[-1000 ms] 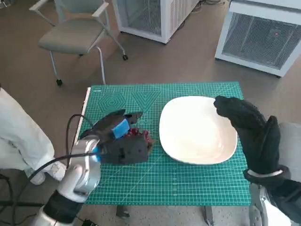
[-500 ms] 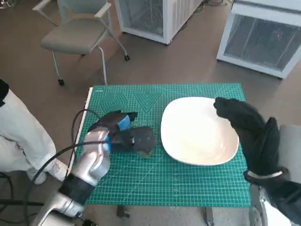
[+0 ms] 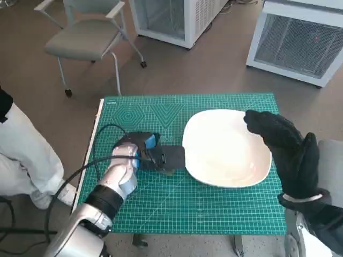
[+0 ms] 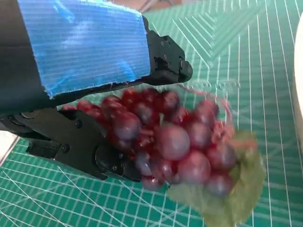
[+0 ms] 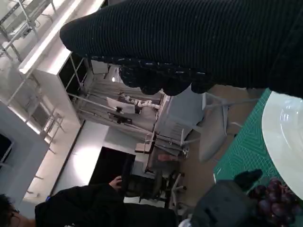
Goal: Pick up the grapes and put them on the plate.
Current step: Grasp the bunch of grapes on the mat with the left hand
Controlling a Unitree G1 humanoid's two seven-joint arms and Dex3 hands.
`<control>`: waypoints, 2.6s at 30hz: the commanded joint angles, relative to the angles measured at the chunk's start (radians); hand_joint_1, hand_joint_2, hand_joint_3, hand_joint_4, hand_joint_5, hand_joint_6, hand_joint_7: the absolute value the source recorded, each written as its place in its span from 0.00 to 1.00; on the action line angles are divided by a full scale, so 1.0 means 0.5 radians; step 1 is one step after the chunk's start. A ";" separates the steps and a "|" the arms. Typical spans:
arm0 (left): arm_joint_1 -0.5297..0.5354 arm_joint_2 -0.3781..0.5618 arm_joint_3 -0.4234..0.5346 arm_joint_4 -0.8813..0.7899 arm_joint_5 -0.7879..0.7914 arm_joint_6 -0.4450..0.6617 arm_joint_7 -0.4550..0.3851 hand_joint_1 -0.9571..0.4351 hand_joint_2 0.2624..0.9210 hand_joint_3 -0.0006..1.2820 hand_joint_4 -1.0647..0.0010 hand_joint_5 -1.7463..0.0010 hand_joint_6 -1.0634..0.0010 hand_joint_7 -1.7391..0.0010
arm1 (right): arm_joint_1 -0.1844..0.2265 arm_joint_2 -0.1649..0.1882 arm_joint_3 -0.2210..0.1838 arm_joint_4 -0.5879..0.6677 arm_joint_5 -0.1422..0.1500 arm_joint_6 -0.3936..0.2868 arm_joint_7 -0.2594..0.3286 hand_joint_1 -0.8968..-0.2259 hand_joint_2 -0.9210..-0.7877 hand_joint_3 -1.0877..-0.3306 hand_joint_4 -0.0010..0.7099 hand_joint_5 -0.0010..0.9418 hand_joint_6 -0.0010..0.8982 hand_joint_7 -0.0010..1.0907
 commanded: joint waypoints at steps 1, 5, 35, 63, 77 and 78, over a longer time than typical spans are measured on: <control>-0.056 -0.023 0.010 0.094 -0.038 -0.067 0.051 0.60 0.78 0.00 0.87 1.00 0.69 1.00 | 0.062 -0.009 -0.007 -0.014 0.002 0.035 0.004 0.57 0.00 0.61 0.40 0.44 0.13 0.85; -0.068 -0.035 0.007 0.155 -0.051 -0.095 0.067 0.60 0.79 0.00 0.89 1.00 0.70 1.00 | 0.072 -0.008 -0.011 -0.022 0.005 0.038 0.002 0.57 0.00 0.61 0.40 0.44 0.13 0.85; -0.101 -0.078 -0.024 0.293 -0.072 -0.193 0.076 0.66 0.89 0.02 0.84 0.99 0.62 0.98 | 0.083 0.008 -0.011 -0.026 0.017 0.059 -0.010 0.57 0.00 0.61 0.39 0.45 0.12 0.85; -0.029 -0.038 -0.004 0.273 -0.112 -0.326 0.421 0.83 0.98 0.14 0.58 0.00 0.51 0.99 | 0.046 -0.009 -0.029 -0.008 0.030 0.079 -0.002 0.57 0.00 0.61 0.39 0.45 0.13 0.85; -0.042 -0.015 0.007 0.251 -0.122 -0.321 0.393 0.84 0.94 0.15 0.54 0.00 0.57 1.00 | 0.024 -0.003 -0.028 0.024 0.012 0.046 -0.003 0.57 0.00 0.62 0.39 0.45 0.13 0.85; -0.042 -0.014 0.008 0.252 -0.123 -0.323 0.394 0.84 0.94 0.15 0.54 0.00 0.58 1.00 | 0.023 -0.003 -0.028 0.025 0.010 0.044 -0.003 0.57 0.00 0.62 0.39 0.45 0.13 0.85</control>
